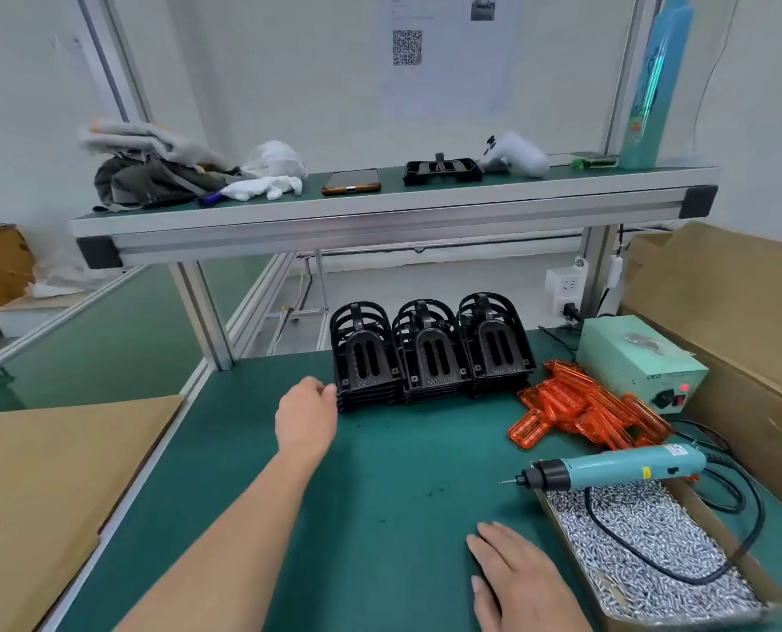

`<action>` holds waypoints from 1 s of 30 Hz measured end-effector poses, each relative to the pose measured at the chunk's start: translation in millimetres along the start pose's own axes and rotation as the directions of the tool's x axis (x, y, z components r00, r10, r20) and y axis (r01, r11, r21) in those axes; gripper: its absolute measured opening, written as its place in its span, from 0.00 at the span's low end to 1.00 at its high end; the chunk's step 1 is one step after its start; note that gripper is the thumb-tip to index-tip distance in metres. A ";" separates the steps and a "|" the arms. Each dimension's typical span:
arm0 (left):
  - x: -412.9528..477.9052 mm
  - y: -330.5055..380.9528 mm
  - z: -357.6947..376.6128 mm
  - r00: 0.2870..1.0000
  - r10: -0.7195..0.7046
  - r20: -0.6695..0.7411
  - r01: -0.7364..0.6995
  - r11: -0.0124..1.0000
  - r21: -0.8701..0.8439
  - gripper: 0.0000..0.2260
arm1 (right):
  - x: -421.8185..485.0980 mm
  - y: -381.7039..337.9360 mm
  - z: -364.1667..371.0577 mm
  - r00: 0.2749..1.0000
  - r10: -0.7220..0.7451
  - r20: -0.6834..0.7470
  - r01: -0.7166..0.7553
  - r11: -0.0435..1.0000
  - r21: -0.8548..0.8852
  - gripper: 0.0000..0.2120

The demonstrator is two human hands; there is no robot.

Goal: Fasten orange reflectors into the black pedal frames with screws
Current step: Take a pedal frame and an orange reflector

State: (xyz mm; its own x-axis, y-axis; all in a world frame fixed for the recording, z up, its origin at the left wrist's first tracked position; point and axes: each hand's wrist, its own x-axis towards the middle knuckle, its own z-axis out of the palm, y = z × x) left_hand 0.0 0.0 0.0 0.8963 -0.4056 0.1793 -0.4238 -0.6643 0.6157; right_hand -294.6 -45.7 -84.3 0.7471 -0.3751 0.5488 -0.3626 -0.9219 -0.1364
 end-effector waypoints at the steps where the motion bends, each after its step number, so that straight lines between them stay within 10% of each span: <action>1: 10.0 6.1 2.9 0.999 -0.033 0.001 0.033 0.999 -0.027 0.12 | 1.0 1.0 3.1 0.996 0.002 -0.091 -0.003 1.000 -0.007 0.41; 16: 65.8 8.9 30.0 1.000 0.017 0.016 -0.018 1.000 0.022 0.06 | 8.2 5.1 -8.3 0.997 0.012 0.070 0.001 0.985 -0.175 0.44; 19: 56.0 8.4 29.6 0.998 0.061 -0.030 -0.061 0.998 -0.009 0.05 | 15.2 -0.2 -27.3 0.985 0.019 0.171 -0.004 0.996 -0.086 0.18; 24: 31.4 -2.6 20.7 0.996 0.058 -0.061 -0.064 0.994 -0.091 0.04 | 47.5 11.6 -69.4 0.994 0.081 0.073 -0.101 0.938 0.333 0.06; 30: -7.5 -19.3 8.8 0.996 0.012 -0.086 -0.029 0.982 -0.189 0.05 | 133.4 76.9 -71.7 0.919 0.222 0.326 -0.257 0.964 0.066 0.09</action>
State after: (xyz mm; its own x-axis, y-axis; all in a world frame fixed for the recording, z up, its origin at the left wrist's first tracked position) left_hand 0.3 10.3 -20.0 0.8989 -0.3581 0.2524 -0.4169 -0.5220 0.7441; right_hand -262.8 -159.6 37.6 0.7877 -0.5810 0.2050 -0.5043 -0.7991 -0.3272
